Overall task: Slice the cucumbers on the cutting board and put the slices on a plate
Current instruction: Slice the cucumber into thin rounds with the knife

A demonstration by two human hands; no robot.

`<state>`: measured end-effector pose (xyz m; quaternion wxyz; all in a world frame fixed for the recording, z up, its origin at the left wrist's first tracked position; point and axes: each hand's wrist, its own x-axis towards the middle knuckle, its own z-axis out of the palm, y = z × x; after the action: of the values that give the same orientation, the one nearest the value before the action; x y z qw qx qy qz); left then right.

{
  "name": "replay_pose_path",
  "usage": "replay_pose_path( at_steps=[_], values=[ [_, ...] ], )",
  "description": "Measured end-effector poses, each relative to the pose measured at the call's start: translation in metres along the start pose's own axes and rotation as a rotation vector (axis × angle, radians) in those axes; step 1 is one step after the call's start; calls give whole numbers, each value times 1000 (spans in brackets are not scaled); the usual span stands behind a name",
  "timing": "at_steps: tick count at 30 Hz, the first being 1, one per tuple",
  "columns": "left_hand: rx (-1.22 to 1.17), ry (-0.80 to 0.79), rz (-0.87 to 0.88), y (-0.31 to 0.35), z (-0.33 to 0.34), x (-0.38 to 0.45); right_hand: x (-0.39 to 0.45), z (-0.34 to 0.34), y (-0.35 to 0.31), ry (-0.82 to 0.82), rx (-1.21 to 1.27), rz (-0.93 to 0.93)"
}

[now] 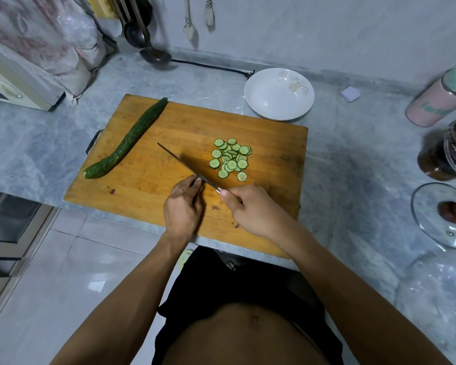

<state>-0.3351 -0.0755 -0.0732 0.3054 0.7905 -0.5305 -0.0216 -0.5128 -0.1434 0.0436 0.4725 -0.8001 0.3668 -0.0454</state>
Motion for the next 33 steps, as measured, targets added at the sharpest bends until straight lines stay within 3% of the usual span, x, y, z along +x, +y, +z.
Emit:
replay_pose_path(
  at_steps=[20, 33],
  values=[
    [-84, 42, -30, 1, -8, 2, 6, 2, 19, 66, -76, 30],
    [-106, 5, -51, -4, -3, 1, -18, 1, 12, 33, -59, -77]
  ],
)
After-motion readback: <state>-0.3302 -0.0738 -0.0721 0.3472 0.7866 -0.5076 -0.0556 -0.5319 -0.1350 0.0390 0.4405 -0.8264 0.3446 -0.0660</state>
